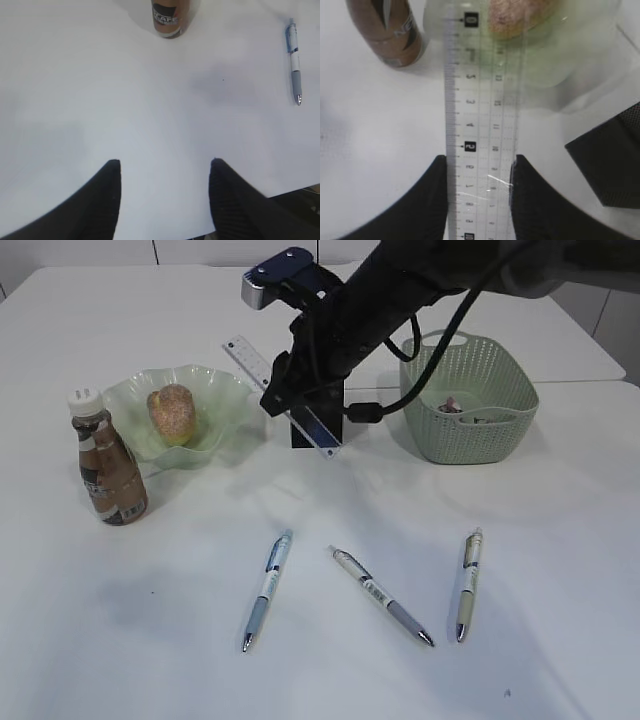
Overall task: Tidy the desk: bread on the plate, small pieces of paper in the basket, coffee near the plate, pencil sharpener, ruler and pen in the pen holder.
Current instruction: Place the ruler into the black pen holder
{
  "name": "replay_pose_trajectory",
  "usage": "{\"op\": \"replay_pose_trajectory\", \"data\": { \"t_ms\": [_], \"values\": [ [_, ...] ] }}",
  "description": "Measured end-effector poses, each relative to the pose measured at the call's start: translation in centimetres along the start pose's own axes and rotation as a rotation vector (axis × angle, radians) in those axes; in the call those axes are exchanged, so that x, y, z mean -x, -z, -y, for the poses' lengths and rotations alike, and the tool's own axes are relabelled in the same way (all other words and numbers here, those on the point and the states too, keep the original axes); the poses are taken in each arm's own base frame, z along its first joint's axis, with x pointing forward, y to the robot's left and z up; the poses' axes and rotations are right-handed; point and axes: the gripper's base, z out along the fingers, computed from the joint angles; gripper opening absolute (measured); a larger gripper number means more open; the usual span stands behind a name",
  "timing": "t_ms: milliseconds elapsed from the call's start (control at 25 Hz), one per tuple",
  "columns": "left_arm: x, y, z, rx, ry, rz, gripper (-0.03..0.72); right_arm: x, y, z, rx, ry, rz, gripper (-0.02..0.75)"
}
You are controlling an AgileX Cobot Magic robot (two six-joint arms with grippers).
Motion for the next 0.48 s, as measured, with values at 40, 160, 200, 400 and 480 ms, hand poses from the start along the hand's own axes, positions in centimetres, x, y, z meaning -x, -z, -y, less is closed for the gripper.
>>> {"op": "replay_pose_trajectory", "data": {
  "t_ms": [40, 160, 200, 400, 480],
  "values": [
    [0.0, 0.0, 0.1, -0.006, 0.002, 0.002, 0.394, 0.1, 0.0, 0.1, -0.016, -0.002, 0.016, 0.293],
    [0.0, 0.0, 0.1, -0.01, 0.004, 0.004, 0.393, 0.5, 0.0, 0.5, -0.057, -0.003, 0.051, 0.293],
    [0.0, 0.0, 0.1, -0.01, 0.004, 0.004, 0.393, 0.5, 0.0, 0.5, -0.057, -0.003, 0.051, 0.293],
    [0.1, 0.0, 0.1, -0.01, 0.004, 0.006, 0.393, 1.6, 0.2, 1.5, -0.158, -0.038, 0.175, 0.293],
    [0.1, 0.0, 0.1, -0.01, 0.004, 0.006, 0.388, 1.8, 0.3, 1.7, -0.18, -0.046, 0.202, 0.293]
  ]
}}
